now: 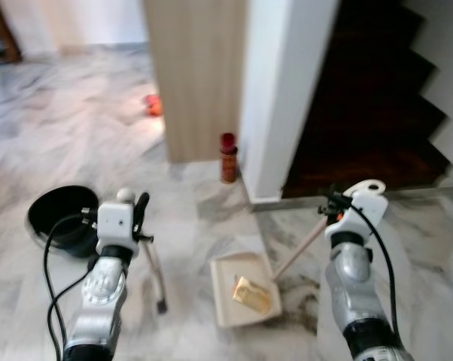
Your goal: Sweep floor
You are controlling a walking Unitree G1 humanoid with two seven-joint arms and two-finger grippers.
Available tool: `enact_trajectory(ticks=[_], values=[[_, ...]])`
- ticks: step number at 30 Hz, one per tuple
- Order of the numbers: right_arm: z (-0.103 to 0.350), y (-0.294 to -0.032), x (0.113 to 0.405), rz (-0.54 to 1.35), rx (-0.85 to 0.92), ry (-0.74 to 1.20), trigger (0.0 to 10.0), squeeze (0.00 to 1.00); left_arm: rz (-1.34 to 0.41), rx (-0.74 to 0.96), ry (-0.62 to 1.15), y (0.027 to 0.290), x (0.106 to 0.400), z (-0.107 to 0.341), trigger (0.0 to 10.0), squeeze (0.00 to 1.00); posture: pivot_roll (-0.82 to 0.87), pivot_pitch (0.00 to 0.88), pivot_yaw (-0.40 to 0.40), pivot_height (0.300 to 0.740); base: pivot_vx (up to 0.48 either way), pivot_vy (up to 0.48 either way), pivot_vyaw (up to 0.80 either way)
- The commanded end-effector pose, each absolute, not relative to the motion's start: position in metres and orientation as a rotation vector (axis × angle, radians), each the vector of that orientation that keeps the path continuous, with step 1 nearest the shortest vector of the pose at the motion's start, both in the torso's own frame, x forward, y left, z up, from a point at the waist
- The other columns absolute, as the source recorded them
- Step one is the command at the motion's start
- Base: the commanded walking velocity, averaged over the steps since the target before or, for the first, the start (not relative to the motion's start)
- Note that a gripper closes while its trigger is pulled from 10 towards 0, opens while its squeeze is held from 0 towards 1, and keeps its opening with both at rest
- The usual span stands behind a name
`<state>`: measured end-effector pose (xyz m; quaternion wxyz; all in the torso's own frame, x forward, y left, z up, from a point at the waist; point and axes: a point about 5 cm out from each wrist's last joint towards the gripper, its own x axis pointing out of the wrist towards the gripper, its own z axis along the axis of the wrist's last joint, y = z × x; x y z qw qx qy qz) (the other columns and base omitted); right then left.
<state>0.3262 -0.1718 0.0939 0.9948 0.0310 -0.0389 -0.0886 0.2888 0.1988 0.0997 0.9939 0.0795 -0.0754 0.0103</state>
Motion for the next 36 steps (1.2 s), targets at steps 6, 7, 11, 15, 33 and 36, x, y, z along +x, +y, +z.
enact_trajectory(ticks=[6, 7, 11, 15, 33, 36], values=[[0.0999, -0.1767, 0.3295, -0.189, 0.101, -0.087, 10.0, 0.0, 0.011, 0.171, -0.212, 0.1952, 0.2904, 0.1132, 10.0, 0.0, 0.04, 0.043, -0.052, 0.74, 0.0, 0.0, 0.0], [0.099, -0.1763, 0.3299, -0.188, 0.103, -0.08, 10.0, 0.0, 0.011, 0.169, -0.21, 0.1952, 0.2901, 0.1128, 10.0, 0.0, 0.04, 0.043, -0.052, 0.74, 0.0, 0.0, 0.0], [0.0973, -0.1756, 0.3307, -0.187, 0.112, -0.067, 10.0, 0.0, 0.01, 0.161, -0.205, 0.1943, 0.29, 0.1121, 10.0, 0.0, 0.04, 0.041, -0.052, 0.74, 0.0, 0.0, 0.0], [0.0967, -0.1758, 0.3307, -0.189, 0.112, -0.063, 10.0, 0.0, 0.007, 0.156, -0.204, 0.193, 0.2898, 0.1119, 10.0, 0.0, 0.04, 0.037, -0.052, 0.74, 0.0, 0.0, 0.0], [0.0945, -0.1752, 0.3319, -0.188, 0.125, -0.036, 10.0, 0.0, 0.003, 0.149, -0.199, 0.1914, 0.2894, 0.1112, 10.0, 0.0, 0.05, 0.037, -0.054, 0.74, 0.0, 0.093, 0.0], [0.0944, -0.1751, 0.3321, -0.183, 0.13, -0.034, 10.0, 0.0, 0.003, 0.148, -0.198, 0.1911, 0.2896, 0.1113, 10.0, 0.0, 0.04, 0.04, -0.055, 0.74, 0.0, 0.281, -0.58]])
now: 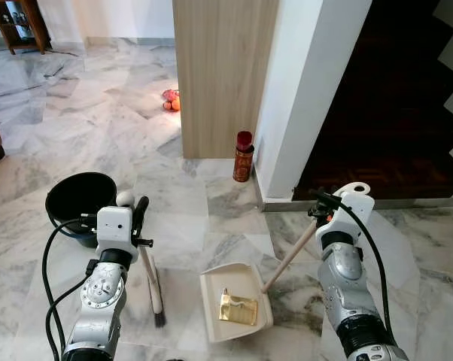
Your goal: Sweep floor
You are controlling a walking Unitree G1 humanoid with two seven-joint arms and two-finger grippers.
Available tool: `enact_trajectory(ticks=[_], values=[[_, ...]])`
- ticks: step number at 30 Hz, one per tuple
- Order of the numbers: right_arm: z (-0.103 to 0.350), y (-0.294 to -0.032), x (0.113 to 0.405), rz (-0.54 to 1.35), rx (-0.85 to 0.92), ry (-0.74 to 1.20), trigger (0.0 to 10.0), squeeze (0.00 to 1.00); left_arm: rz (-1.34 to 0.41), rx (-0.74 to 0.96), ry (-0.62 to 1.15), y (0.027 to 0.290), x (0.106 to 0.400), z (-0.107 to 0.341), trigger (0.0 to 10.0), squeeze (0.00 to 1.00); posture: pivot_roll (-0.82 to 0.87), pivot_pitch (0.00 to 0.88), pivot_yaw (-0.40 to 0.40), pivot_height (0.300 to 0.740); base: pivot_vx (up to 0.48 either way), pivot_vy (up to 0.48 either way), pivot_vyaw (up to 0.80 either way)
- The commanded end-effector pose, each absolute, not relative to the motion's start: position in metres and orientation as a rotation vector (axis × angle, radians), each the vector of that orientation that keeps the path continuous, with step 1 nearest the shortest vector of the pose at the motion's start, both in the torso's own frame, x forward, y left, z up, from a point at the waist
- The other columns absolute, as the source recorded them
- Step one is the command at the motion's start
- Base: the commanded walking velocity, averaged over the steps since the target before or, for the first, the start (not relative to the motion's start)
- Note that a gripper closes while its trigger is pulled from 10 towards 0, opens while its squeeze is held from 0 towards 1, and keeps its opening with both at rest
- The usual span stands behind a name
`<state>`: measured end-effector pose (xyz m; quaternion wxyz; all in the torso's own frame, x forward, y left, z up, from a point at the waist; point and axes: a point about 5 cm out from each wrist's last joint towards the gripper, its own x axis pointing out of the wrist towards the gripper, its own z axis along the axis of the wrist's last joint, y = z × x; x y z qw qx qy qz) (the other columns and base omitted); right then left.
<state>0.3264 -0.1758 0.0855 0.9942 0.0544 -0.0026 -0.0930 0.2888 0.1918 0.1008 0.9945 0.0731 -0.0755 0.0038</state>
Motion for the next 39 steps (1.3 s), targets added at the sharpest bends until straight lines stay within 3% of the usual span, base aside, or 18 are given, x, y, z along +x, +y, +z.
enact_trajectory(ticks=[1, 39], values=[[0.0943, -0.1751, 0.332, -0.183, 0.13, -0.033, 10.0, 0.0, 0.003, 0.148, -0.198, 0.1911, 0.2897, 0.1113, 10.0, 0.0, 0.04, 0.04, -0.055, 0.74, 0.0, 0.281, -0.6], [0.0941, -0.1701, 0.3323, -0.151, 0.131, -0.035, 10.0, 0.0, 0.008, 0.144, -0.192, 0.191, 0.2899, 0.1116, 10.0, 0.0, 0.04, 0.048, -0.059, 0.74, 0.0, 0.313, -0.06]])
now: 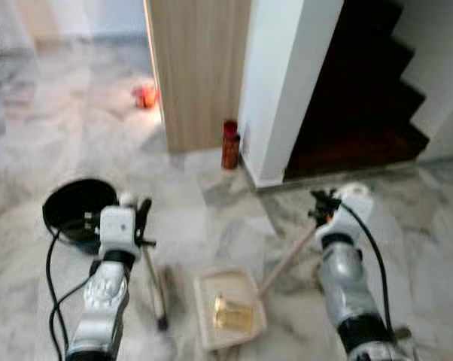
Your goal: Sweep floor
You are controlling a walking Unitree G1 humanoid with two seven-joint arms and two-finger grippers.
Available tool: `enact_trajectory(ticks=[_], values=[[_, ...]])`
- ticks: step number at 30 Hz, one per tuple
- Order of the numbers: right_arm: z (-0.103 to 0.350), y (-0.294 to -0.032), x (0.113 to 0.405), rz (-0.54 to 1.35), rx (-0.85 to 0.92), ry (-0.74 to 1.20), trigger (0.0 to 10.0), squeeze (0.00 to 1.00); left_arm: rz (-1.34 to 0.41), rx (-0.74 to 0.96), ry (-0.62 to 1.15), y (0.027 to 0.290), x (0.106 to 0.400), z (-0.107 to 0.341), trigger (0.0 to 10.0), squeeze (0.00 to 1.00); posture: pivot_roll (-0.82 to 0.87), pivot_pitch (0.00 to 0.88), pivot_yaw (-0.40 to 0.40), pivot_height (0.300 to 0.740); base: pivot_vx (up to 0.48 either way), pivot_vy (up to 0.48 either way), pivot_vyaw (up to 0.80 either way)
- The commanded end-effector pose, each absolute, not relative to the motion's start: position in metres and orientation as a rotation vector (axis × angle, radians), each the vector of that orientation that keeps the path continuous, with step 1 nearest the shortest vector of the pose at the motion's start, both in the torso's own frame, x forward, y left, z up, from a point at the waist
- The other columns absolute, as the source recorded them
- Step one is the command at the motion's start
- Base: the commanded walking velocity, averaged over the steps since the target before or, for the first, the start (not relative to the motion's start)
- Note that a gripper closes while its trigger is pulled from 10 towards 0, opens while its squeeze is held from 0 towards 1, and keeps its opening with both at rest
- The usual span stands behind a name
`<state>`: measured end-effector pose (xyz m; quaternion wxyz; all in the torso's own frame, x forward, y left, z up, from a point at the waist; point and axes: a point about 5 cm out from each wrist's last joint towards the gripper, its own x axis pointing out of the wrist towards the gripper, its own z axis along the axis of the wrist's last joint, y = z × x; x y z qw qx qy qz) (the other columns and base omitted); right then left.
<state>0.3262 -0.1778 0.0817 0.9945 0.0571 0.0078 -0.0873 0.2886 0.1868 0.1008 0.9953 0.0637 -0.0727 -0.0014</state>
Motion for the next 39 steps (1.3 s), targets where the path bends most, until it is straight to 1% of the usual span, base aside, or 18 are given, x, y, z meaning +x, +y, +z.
enact_trajectory(ticks=[1, 39], values=[[0.0941, -0.1702, 0.3323, -0.152, 0.13, -0.034, 10.0, 0.0, 0.008, 0.144, -0.192, 0.191, 0.2899, 0.1115, 10.0, 0.0, 0.04, 0.048, -0.059, 0.74, 0.0, 0.322, 0.0], [0.0943, -0.1682, 0.3335, -0.144, 0.137, -0.032, 10.0, 0.0, 0.005, 0.145, -0.187, 0.1912, 0.29, 0.1118, 10.0, 0.0, 0.05, 0.049, -0.06, 0.74, 0.0, 0.327, -0.02]])
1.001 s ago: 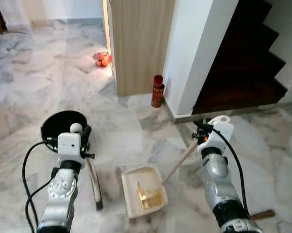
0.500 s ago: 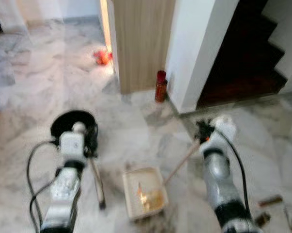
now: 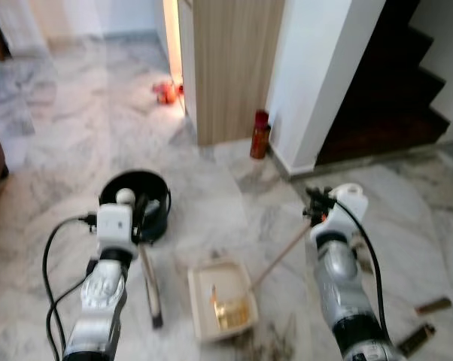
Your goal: Sweep floor
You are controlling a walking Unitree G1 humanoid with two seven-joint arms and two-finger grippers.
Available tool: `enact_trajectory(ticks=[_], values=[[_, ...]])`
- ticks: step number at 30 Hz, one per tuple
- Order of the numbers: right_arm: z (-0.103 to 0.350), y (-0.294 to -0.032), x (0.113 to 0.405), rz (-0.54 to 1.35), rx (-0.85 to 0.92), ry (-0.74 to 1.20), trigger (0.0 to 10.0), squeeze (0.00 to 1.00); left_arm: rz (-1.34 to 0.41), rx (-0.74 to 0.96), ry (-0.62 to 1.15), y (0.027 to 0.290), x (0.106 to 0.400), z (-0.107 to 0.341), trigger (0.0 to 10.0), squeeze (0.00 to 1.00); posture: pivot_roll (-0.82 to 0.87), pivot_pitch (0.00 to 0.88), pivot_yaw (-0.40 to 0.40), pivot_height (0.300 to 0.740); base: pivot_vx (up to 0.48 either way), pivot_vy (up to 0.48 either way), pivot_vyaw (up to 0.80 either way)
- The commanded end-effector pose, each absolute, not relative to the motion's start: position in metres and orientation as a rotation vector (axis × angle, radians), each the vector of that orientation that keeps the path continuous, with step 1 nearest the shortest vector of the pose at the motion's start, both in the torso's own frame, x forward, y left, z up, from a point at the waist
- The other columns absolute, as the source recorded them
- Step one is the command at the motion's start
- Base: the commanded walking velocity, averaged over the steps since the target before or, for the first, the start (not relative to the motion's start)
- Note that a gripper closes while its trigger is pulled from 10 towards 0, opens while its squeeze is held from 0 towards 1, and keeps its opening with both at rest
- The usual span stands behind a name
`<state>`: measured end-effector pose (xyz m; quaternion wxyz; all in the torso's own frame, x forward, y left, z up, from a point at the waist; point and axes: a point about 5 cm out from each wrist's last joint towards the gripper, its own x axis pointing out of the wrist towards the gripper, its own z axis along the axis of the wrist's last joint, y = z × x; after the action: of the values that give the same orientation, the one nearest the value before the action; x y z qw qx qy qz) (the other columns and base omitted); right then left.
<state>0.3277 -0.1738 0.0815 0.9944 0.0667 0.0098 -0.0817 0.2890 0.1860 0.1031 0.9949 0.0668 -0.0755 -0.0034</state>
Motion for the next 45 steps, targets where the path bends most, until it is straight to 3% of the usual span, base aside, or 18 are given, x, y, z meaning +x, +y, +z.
enact_trajectory(ticks=[1, 18, 32, 38, 45], values=[[0.0944, -0.1679, 0.3334, -0.143, 0.136, -0.033, 10.0, 0.0, 0.005, 0.144, -0.187, 0.1912, 0.2899, 0.1117, 10.0, 0.0, 0.05, 0.049, -0.06, 0.74, 0.0, 0.326, 0.0], [0.0943, -0.1663, 0.3338, -0.131, 0.134, -0.03, 10.0, 0.0, 0.004, 0.144, -0.187, 0.1917, 0.29, 0.112, 10.0, 0.0, 0.05, 0.051, -0.059, 0.74, 0.0, 0.321, 0.0], [0.0942, -0.1651, 0.3334, -0.118, 0.118, -0.031, 10.0, 0.0, -0.011, 0.153, -0.185, 0.1897, 0.2903, 0.1123, 10.0, 0.0, 0.05, 0.056, -0.057, 0.74, 0.0, 0.0, 0.0], [0.0961, -0.1597, 0.3331, -0.079, 0.123, -0.046, 10.0, 0.0, -0.005, 0.157, -0.178, 0.1903, 0.2903, 0.1118, 10.0, 0.0, 0.05, 0.059, -0.057, 0.74, 0.0, 0.0, 0.78], [0.0955, -0.1591, 0.3341, -0.069, 0.117, -0.034, 10.0, 0.0, -0.005, 0.159, -0.178, 0.1909, 0.2908, 0.112, 10.0, 0.0, 0.05, 0.059, -0.057, 0.74, 0.035, 0.0, 0.0]])
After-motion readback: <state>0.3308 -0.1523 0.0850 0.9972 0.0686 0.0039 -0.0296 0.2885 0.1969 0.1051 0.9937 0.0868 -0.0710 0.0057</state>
